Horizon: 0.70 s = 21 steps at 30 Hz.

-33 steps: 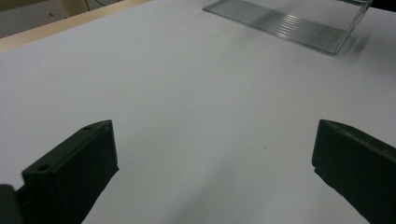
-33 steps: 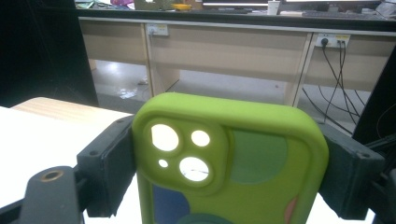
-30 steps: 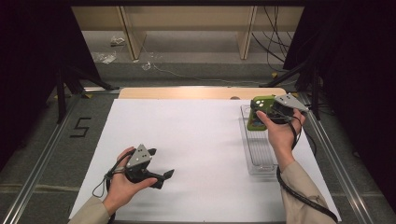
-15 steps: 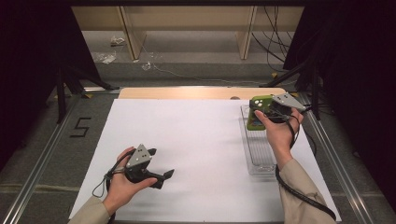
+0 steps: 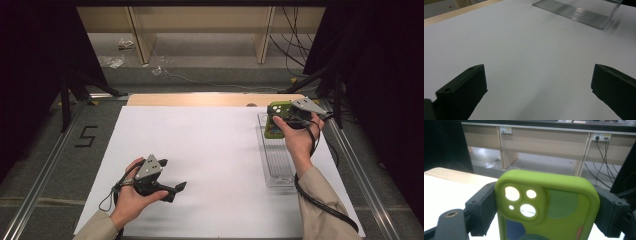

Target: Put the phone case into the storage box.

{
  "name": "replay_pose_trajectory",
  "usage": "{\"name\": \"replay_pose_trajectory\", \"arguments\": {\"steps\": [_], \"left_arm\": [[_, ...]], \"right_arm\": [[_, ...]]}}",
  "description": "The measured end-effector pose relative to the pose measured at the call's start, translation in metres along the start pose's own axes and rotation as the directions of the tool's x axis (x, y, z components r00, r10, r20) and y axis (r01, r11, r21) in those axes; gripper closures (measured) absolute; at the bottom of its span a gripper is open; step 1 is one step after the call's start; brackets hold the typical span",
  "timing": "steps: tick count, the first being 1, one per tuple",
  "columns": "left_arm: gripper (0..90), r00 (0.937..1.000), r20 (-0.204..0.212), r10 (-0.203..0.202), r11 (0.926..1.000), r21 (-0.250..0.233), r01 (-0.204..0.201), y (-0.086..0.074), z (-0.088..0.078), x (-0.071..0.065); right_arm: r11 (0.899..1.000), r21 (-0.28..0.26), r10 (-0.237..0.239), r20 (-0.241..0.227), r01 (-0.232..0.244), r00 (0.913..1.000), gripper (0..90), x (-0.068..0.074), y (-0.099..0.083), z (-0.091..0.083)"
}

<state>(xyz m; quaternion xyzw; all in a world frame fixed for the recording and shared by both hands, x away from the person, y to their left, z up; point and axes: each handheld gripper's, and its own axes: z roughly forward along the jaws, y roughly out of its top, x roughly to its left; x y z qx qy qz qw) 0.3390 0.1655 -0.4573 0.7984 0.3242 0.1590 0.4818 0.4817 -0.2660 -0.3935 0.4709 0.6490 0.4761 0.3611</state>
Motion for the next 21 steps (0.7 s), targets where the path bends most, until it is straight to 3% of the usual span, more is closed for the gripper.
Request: {"name": "replay_pose_trajectory", "arguments": {"steps": [21], "left_arm": [[0.0, 1.0, -0.001, 0.0, 1.0, 0.0, 0.0, 0.0, 0.0, 0.0]], "right_arm": [[1.0, 0.024, 0.008, 0.011, -0.008, 0.9999, 17.9, -0.004, 0.004, 0.012]]}}
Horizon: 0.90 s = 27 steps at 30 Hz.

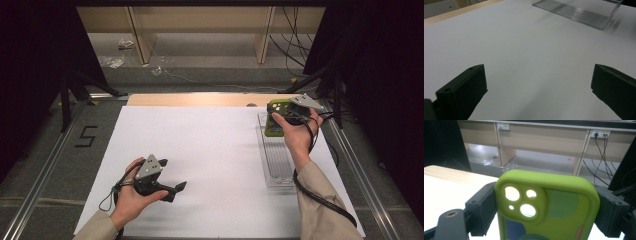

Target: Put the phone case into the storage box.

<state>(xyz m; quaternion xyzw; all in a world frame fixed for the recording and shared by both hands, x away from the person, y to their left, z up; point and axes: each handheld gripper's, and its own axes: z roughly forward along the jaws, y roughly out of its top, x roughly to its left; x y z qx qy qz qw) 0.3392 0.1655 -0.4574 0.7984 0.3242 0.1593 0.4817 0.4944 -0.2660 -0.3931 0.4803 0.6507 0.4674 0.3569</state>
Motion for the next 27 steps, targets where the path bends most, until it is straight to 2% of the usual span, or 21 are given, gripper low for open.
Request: {"name": "replay_pose_trajectory", "arguments": {"steps": [27], "left_arm": [[0.0, 1.0, 0.0, 0.001, 1.0, -0.001, -0.001, 0.0, 0.0, 0.0]], "right_arm": [[1.0, 0.025, 0.002, 0.007, -0.002, 1.0, 17.9, 0.002, 0.0, 0.013]]}}
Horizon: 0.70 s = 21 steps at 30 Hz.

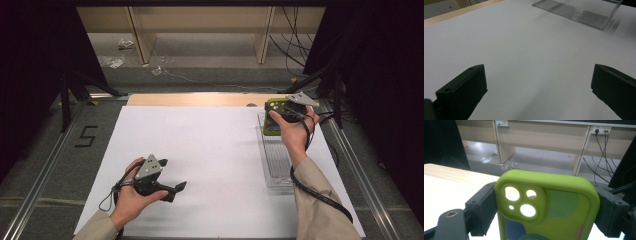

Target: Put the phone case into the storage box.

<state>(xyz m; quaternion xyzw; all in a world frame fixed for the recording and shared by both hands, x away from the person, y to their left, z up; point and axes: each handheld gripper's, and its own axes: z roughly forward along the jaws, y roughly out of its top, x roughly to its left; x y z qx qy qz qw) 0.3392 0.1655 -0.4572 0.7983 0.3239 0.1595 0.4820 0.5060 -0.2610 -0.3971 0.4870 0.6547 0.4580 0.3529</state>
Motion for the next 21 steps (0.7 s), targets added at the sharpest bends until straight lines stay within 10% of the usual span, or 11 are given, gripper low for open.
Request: {"name": "replay_pose_trajectory", "arguments": {"steps": [21], "left_arm": [[0.0, 1.0, 0.002, 0.001, 1.0, 0.001, -0.001, 0.0001, 0.0, -0.0002]], "right_arm": [[1.0, 0.009, 0.003, 0.01, -0.003, 0.9999, 17.9, -0.0013, 0.0014, 0.0065]]}}
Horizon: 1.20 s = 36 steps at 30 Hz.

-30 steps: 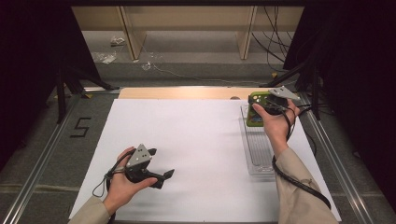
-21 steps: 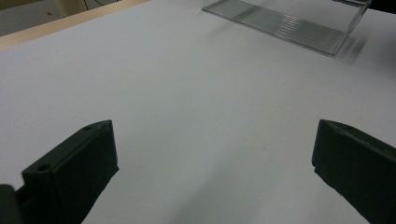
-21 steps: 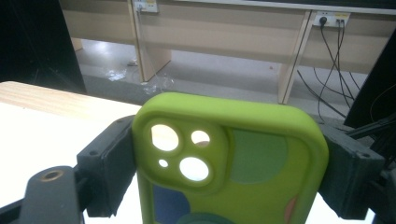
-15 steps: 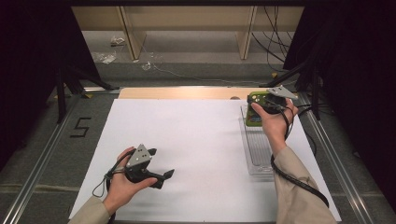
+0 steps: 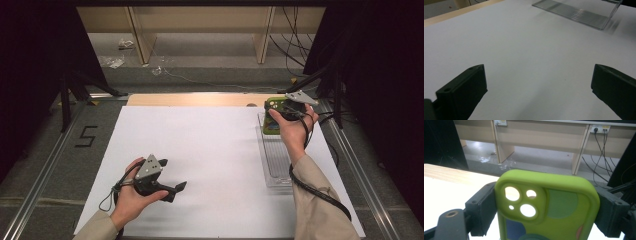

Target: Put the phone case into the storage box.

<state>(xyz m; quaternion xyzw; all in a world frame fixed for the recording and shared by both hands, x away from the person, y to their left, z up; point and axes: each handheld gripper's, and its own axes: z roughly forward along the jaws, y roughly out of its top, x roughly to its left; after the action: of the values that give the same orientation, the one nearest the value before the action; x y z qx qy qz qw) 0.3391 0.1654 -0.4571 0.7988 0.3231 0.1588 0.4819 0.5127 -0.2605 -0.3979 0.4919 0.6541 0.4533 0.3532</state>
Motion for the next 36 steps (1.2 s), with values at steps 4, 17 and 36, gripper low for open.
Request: {"name": "replay_pose_trajectory", "arguments": {"steps": [4, 17, 36], "left_arm": [[0.0, 1.0, 0.0, 0.0, 1.0, -0.001, 0.0, 0.0, 0.0, 0.0], [0.0, 1.0, 0.001, 0.0, 1.0, -0.001, 0.0, 0.0, 0.0, 0.0], [0.0, 1.0, 0.001, -0.003, 1.0, -0.002, 0.003, 0.0, 0.0, 0.0]], "right_arm": [[1.0, 0.002, 0.002, 0.001, -0.002, 1.0, 17.9, 0.0, 0.0, 0.001], [1.0, 0.003, 0.005, 0.01, -0.005, 0.9999, 17.9, -0.002, 0.002, 0.006], [1.0, 0.018, 0.014, 0.02, -0.015, 0.9997, 17.9, -0.003, -0.001, 0.016]]}}
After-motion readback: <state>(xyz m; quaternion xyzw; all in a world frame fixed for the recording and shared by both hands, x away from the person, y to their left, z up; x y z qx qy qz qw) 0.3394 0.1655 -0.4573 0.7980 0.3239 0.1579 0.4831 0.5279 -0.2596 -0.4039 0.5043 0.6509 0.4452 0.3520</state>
